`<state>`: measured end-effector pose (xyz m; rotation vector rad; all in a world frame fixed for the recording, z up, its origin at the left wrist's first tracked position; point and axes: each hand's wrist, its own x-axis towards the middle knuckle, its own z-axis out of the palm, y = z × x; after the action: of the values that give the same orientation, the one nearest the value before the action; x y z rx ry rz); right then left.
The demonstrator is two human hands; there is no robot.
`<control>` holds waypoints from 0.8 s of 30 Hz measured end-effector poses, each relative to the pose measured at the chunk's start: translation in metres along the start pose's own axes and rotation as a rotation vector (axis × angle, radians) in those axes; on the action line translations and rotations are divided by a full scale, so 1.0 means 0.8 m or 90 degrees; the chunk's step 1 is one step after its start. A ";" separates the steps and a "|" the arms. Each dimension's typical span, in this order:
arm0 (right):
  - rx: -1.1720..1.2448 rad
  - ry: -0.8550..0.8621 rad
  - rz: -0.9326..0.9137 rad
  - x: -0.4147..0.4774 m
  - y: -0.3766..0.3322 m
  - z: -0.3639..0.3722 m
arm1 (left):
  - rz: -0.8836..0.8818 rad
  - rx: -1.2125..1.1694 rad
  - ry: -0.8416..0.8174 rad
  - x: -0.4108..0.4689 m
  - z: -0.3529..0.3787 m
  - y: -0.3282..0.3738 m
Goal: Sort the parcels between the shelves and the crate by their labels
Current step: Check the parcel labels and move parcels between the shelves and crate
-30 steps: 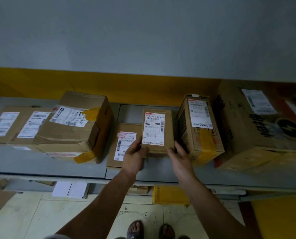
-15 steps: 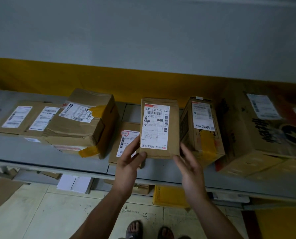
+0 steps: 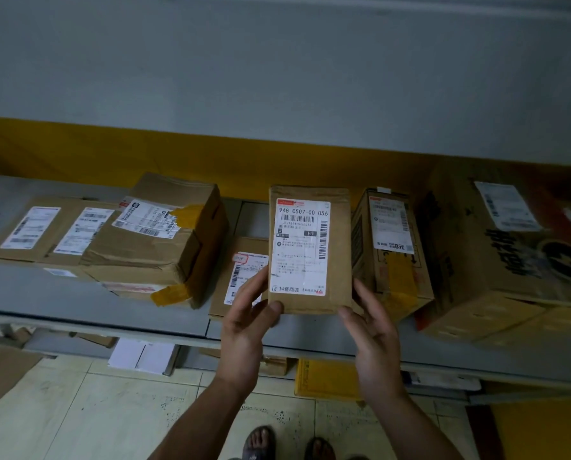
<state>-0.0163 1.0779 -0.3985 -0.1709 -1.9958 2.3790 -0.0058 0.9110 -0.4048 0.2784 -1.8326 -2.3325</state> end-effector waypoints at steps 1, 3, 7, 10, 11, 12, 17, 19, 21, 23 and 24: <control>-0.003 0.001 0.000 0.000 -0.001 0.001 | -0.003 0.000 0.002 0.000 0.000 0.000; -0.001 0.003 0.000 0.002 -0.001 0.003 | -0.014 -0.001 0.008 0.003 0.001 0.000; -0.014 0.019 0.029 0.008 0.004 0.010 | -0.056 0.006 0.028 0.008 0.005 -0.002; -0.050 0.032 0.057 0.013 0.011 0.011 | -0.105 0.010 0.046 0.013 0.009 -0.007; -0.063 0.039 0.068 0.016 0.014 0.011 | -0.120 0.013 0.046 0.016 0.010 -0.008; -0.080 0.048 0.081 0.018 0.019 0.010 | -0.137 0.016 0.044 0.019 0.011 -0.010; -0.187 0.083 0.159 0.031 0.044 0.012 | -0.192 0.041 0.033 0.035 0.016 -0.020; -0.229 0.082 0.179 0.040 0.048 0.015 | -0.208 0.055 0.022 0.043 0.017 -0.025; -0.266 0.071 0.196 0.050 0.052 0.017 | -0.222 0.067 0.021 0.051 0.018 -0.030; -0.299 0.062 0.221 0.061 0.056 0.020 | -0.237 0.073 0.023 0.061 0.021 -0.036; -0.309 0.062 0.236 0.066 0.057 0.021 | -0.249 0.076 0.023 0.066 0.022 -0.039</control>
<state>-0.0685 1.0582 -0.4436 -0.7068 -2.6425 1.9436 -0.0617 0.9227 -0.4337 0.7528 -2.0568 -2.4352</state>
